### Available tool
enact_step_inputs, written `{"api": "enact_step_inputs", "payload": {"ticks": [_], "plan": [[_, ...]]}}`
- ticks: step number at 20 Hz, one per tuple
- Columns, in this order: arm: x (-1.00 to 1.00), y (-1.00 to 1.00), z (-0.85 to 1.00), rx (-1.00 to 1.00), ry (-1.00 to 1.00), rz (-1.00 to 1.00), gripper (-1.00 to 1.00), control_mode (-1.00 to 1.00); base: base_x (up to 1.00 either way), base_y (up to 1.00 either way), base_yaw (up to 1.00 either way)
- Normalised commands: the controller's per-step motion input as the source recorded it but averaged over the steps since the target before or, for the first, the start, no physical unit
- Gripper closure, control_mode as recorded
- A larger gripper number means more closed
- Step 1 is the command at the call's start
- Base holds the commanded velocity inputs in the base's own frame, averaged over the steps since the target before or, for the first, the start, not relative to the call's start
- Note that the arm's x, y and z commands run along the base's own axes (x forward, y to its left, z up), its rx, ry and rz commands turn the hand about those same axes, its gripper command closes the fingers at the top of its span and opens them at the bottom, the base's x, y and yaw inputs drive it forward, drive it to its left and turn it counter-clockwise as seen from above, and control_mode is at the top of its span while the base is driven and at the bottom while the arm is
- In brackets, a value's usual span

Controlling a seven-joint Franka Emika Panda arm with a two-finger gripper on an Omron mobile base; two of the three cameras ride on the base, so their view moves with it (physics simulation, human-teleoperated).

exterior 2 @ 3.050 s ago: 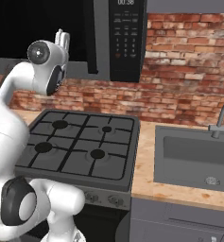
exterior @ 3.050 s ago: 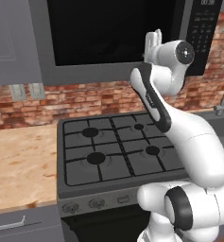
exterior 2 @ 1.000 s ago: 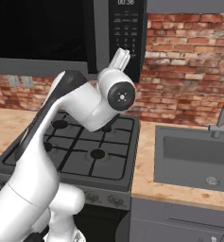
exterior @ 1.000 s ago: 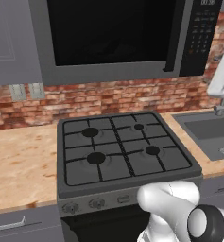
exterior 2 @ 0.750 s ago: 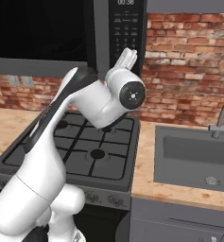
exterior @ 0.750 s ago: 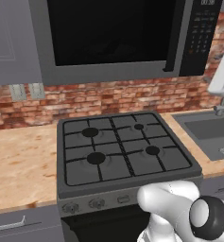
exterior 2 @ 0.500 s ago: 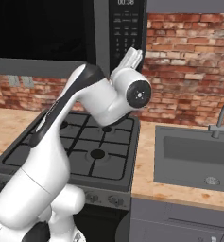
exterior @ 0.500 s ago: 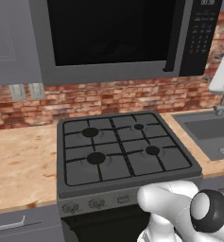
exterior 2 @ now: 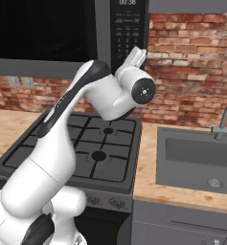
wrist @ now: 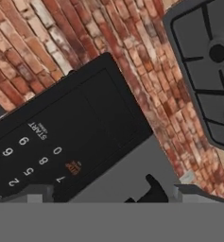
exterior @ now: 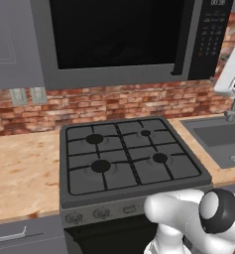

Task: Remove the pear from the bowl and place it on the small plate. Then place the bowl with only the fish in the microwave, close the door, and press the start button to microwave the fish.

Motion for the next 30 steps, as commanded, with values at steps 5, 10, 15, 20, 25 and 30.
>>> {"api": "enact_step_inputs", "payload": {"ticks": [5, 10, 15, 20, 25, 30], "plan": [[0.33, 0.0, 0.0, 0.02, 0.0, 0.0, -1.0, -1.0, 0.0, 0.0, 0.0], [0.22, -0.14, 0.0, 0.03, 0.0, 0.0, -1.0, -1.0, 0.0, 0.0, 0.0], [0.25, -0.06, -0.05, 0.03, 0.0, 0.0, -1.0, -1.0, 0.0, 0.0, 0.0], [0.31, 0.0, -0.13, 0.03, 0.01, 0.0, -1.0, -1.0, 0.0, 0.0, 0.0], [0.34, 0.0, -0.07, 0.03, 0.0, 0.0, -1.0, -1.0, 0.0, 0.0, 0.0], [0.22, -0.02, 0.0, 0.03, 0.0, 0.0, -1.0, -1.0, 0.0, 0.0, 0.0]]}}
